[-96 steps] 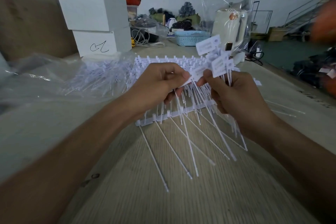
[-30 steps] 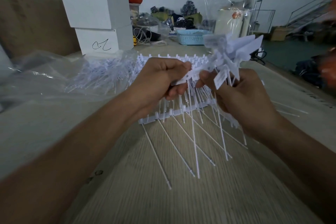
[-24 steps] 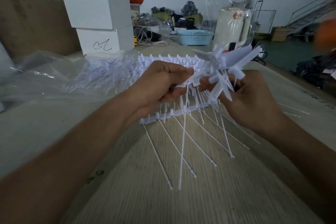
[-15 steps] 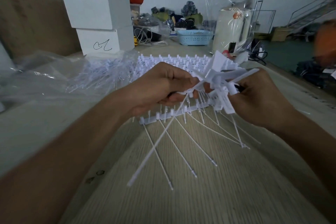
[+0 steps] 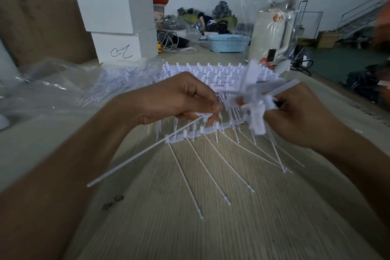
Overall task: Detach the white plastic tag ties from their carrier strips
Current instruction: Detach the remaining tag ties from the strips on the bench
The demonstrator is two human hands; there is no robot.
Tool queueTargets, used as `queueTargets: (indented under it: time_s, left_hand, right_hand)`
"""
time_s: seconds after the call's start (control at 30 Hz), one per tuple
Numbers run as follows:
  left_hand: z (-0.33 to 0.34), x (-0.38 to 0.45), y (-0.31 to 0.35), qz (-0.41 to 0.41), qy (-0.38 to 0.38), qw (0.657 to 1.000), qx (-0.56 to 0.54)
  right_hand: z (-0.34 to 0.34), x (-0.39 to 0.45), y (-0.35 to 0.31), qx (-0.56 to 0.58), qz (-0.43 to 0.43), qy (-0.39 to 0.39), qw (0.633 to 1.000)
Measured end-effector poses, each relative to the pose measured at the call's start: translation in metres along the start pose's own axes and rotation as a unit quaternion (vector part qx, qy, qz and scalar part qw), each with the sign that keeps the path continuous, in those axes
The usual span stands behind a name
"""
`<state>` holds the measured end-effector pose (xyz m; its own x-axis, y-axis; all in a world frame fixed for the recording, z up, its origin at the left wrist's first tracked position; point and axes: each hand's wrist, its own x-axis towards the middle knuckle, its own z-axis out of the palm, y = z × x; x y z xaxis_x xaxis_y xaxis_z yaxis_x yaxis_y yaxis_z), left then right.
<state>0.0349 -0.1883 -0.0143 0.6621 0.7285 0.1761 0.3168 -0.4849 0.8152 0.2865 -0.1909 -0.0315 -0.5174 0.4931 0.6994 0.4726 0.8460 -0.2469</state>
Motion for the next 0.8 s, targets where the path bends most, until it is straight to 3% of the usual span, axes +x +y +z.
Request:
queueTargets:
  time_s: [0.07, 0.17, 0.27, 0.4, 0.5, 0.63, 0.8]
  left_hand:
    - [-0.004, -0.001, -0.002, -0.009, 0.031, 0.999, 0.008]
    - [-0.001, 0.005, -0.007, -0.021, 0.122, 0.992, 0.006]
    - [0.008, 0.008, -0.010, -0.017, 0.140, 0.990, 0.007]
    - [0.015, 0.013, -0.008, 0.031, 0.170, 0.984, -0.044]
    - [0.021, 0.018, -0.005, 0.086, 0.219, 0.968, -0.091]
    - [0.026, 0.020, -0.004, 0.118, 0.273, 0.952, -0.075]
    - [0.032, 0.021, 0.002, 0.150, 0.351, 0.924, -0.001]
  right_hand:
    - [-0.011, -0.001, 0.012, 0.005, 0.073, 0.036, 0.997]
    - [-0.016, -0.004, 0.017, 0.136, 0.188, 0.088, 0.969]
    - [0.002, -0.001, 0.006, 0.237, 0.252, 0.104, 0.932]
    - [0.027, 0.001, -0.012, 0.230, 0.245, 0.068, 0.939]
    - [0.035, 0.003, -0.021, 0.276, 0.257, 0.086, 0.922]
    - [0.036, 0.004, -0.029, 0.364, 0.270, 0.095, 0.886]
    - [0.042, 0.005, -0.031, 0.362, 0.259, 0.108, 0.889]
